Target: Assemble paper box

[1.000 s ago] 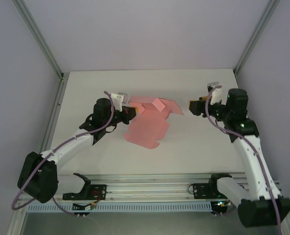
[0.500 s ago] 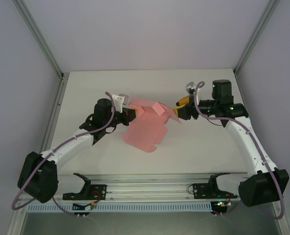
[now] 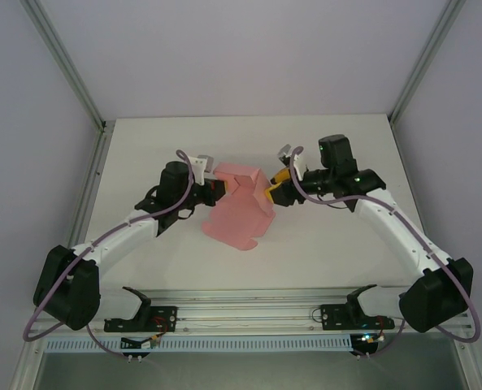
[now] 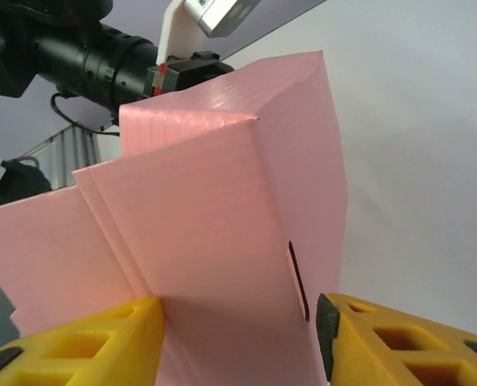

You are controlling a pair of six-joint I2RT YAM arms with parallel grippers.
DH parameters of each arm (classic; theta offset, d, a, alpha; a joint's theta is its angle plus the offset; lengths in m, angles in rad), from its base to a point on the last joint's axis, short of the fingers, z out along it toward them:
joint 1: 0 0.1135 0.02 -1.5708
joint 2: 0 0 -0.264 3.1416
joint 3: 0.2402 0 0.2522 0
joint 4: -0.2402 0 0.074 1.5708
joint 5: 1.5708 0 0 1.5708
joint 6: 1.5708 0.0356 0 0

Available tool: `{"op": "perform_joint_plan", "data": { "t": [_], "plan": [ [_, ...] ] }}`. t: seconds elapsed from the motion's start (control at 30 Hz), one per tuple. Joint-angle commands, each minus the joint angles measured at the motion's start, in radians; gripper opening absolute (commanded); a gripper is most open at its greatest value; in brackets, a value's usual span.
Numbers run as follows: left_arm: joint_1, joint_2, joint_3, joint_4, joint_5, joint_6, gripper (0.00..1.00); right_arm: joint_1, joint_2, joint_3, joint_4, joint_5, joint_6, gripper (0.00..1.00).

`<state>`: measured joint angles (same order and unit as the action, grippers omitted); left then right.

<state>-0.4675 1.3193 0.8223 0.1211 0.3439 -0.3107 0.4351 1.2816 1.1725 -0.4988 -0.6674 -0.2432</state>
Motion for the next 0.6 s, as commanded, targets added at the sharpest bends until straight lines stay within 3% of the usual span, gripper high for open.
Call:
{"op": "perform_joint_plan", "data": {
  "t": [0.0,0.1,0.3,0.4,0.57],
  "plan": [
    [0.005,0.005,0.042,-0.020,-0.034,-0.048,0.00,0.069,0.012,-0.016,0.060,0.162,0.051,0.53],
    [0.005,0.009,0.067,-0.080,-0.089,-0.053,0.00,0.118,0.019,-0.016,0.062,0.298,0.069,0.53],
    [0.005,0.005,0.067,-0.120,-0.126,-0.038,0.00,0.142,0.010,-0.036,0.086,0.379,0.081,0.53],
    [0.006,0.001,0.064,-0.129,-0.134,-0.032,0.00,0.145,0.006,-0.033,0.069,0.344,0.063,0.55],
    [0.006,0.009,0.066,-0.135,-0.121,-0.015,0.00,0.145,0.002,-0.025,0.024,0.187,0.027,0.55]
  ]
}}
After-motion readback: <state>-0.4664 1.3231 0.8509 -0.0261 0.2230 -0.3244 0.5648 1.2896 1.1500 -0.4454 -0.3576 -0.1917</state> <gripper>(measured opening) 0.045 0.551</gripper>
